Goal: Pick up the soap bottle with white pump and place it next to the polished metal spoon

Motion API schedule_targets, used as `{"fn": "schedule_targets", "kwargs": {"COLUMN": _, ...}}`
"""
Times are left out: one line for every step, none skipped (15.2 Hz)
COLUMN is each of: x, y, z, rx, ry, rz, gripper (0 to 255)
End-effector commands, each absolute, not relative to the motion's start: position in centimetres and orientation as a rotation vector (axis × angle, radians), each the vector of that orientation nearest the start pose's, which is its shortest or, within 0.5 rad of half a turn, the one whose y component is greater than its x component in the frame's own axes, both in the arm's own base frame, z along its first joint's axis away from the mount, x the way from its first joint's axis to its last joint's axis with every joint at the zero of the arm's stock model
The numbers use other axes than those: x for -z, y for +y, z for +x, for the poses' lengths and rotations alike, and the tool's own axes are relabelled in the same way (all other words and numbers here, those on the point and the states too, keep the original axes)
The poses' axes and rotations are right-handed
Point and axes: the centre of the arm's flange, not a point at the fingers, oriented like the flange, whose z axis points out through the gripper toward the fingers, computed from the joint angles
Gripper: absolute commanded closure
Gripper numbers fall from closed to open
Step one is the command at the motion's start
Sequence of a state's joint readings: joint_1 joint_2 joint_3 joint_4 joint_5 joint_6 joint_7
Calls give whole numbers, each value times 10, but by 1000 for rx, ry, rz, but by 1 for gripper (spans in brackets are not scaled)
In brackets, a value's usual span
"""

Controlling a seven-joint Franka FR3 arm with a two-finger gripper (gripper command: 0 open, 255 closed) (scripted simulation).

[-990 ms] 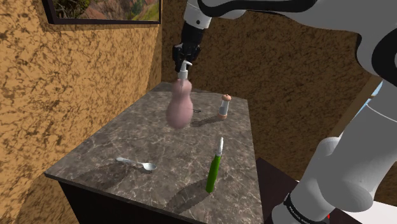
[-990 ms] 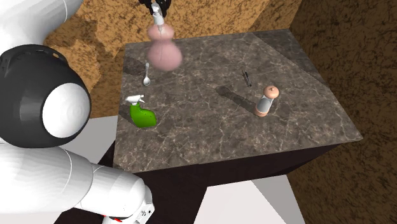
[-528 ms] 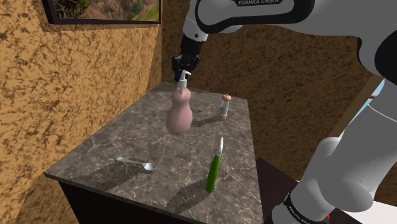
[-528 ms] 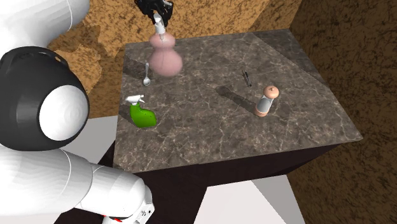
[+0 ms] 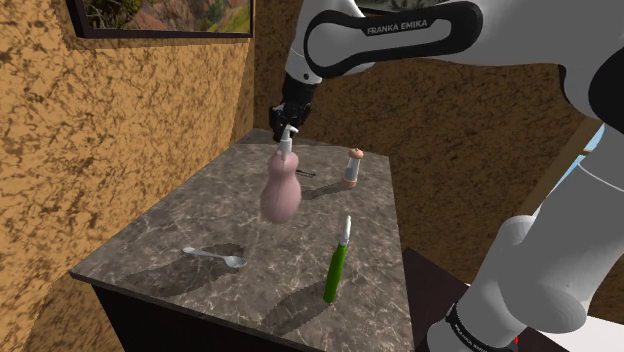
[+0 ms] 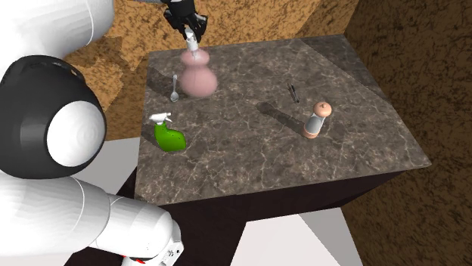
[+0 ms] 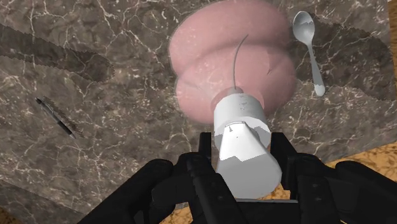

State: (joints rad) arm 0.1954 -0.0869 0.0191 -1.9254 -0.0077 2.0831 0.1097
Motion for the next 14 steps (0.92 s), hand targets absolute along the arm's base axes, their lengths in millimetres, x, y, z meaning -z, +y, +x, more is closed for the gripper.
{"fn": "schedule_targets", "kwargs": {"x": -540, "y": 118, "z": 546, "rx": 380, "ry": -166, "rz": -3083, "gripper": 255}}
{"fn": "schedule_targets", "kwargs": {"x": -534, "y": 118, "z": 546, "rx": 380, "ry": -166, "rz": -3083, "gripper": 255}}
{"fn": "schedule_targets", "kwargs": {"x": -529, "y": 118, "z": 546, "rx": 380, "ry": -166, "rz": -3083, "gripper": 255}}
{"fn": "schedule_targets", "kwargs": {"x": -524, "y": 118, "z": 546, "rx": 380, "ry": -166, "rz": -3083, "gripper": 255}}
{"fn": "schedule_targets", "kwargs": {"x": -518, "y": 118, "z": 546, "rx": 380, "ry": -166, "rz": -3083, "gripper": 255}}
{"fn": "schedule_targets", "kwargs": {"x": -513, "y": 118, "z": 546, "rx": 380, "ry": -166, "rz": -3083, "gripper": 255}}
{"fn": "schedule_targets", "kwargs": {"x": -508, "y": 118, "z": 546, "rx": 380, "ry": -166, "rz": -3083, "gripper": 255}}
{"fn": "schedule_targets", "kwargs": {"x": -503, "y": 118, "z": 546, "rx": 380, "ry": -166, "rz": -3083, "gripper": 255}}
{"fn": "schedule_targets", "kwargs": {"x": -497, "y": 118, "z": 546, "rx": 380, "ry": -166, "rz": -3083, "gripper": 255}}
{"fn": "schedule_targets", "kwargs": {"x": -492, "y": 118, "z": 546, "rx": 380, "ry": -166, "rz": -3083, "gripper": 255}}
{"fn": "schedule_targets", "kwargs": {"x": -487, "y": 118, "z": 546, "rx": 380, "ry": -166, "rz": -3083, "gripper": 255}}
{"fn": "schedule_targets", "kwargs": {"x": -482, "y": 118, "z": 546, "rx": 380, "ry": -166, "rz": -3083, "gripper": 255}}
{"fn": "schedule_targets", "kwargs": {"x": -476, "y": 118, "z": 546, "rx": 380, "ry": -166, "rz": -3083, "gripper": 255}}
{"fn": "schedule_targets", "kwargs": {"x": -471, "y": 118, "z": 546, "rx": 380, "ry": -166, "rz": -3083, "gripper": 255}}
